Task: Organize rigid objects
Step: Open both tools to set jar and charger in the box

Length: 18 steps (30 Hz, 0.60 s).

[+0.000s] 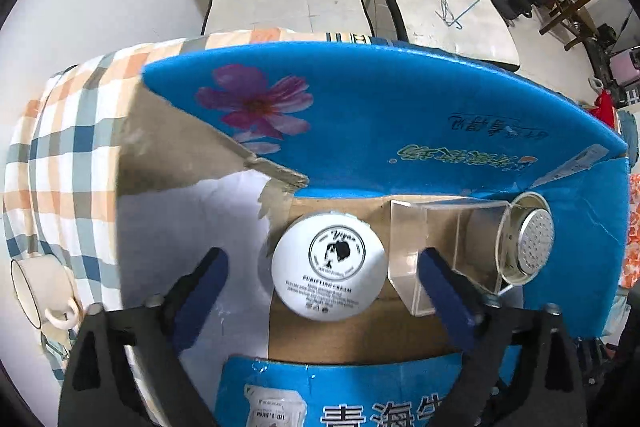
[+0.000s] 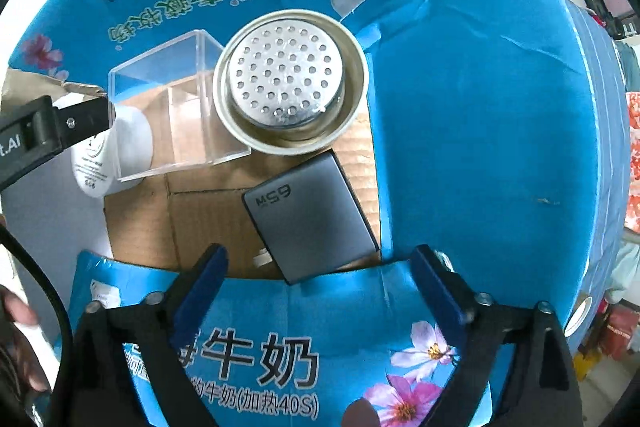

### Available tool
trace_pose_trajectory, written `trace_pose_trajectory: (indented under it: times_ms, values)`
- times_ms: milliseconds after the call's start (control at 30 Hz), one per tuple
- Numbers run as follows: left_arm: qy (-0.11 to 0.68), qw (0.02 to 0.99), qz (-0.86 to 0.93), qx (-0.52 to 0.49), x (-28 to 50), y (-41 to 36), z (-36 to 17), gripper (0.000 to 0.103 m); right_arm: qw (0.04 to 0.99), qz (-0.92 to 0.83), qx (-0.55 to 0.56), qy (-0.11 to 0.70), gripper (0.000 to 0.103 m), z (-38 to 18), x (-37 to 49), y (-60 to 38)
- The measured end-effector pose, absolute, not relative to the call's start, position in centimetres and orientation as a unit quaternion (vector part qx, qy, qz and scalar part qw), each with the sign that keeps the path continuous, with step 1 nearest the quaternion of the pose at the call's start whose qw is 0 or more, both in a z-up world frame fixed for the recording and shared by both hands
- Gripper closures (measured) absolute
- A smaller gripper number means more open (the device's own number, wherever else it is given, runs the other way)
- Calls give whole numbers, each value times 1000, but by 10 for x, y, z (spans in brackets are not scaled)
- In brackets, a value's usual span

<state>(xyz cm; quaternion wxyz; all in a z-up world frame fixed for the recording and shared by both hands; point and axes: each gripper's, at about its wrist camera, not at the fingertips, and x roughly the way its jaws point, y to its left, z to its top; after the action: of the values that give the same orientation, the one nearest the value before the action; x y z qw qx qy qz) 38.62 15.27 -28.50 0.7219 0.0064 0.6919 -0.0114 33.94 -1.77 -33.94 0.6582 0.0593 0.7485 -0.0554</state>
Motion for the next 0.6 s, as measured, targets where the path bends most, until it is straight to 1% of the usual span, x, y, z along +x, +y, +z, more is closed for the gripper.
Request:
trace_pose_trajectory:
  times_ms: [167,600]
  values:
    - [683,730,-9,-6,371,159,-270,2,675,-45,52,735,1,-315,317,-20]
    - [632,775,-7,-8,292,167,-197,2,732,-5,56,679,1,-228,267,-20]
